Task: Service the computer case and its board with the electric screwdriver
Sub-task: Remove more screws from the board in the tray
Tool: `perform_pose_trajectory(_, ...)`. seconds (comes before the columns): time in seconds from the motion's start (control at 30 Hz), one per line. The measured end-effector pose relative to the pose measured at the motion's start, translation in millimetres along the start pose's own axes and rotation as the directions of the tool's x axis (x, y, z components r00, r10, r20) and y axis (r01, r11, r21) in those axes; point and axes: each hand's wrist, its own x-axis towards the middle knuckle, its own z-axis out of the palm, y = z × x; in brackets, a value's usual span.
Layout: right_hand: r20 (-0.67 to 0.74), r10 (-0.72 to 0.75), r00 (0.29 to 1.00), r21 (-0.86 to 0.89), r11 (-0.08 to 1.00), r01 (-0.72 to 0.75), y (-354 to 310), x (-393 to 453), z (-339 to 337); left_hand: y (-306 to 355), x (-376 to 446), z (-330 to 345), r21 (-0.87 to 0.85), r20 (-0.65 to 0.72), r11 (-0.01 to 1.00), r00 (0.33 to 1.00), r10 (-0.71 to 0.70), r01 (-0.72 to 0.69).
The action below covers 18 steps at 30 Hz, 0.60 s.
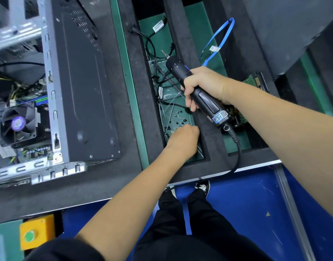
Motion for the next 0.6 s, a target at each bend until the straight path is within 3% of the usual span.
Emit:
perform_pose_trajectory(0.33, -0.003, 0.004, 1.000, -0.003, 1.000, -0.004, -0.4, -1.2, 1.1, -8.4, 6.6, -6.2, -0.097, 0.021, 0.991, 0.996, -0.091, 0.093)
perform_pose_trajectory(0.6, 0.007, 0.005, 1.000, 0.010, 1.000, -0.005, -0.7, -2.1, 0.2, -16.5, 14.0, -17.2, -0.069, 0.016, 0.990, 0.993, -0.119, 0.119)
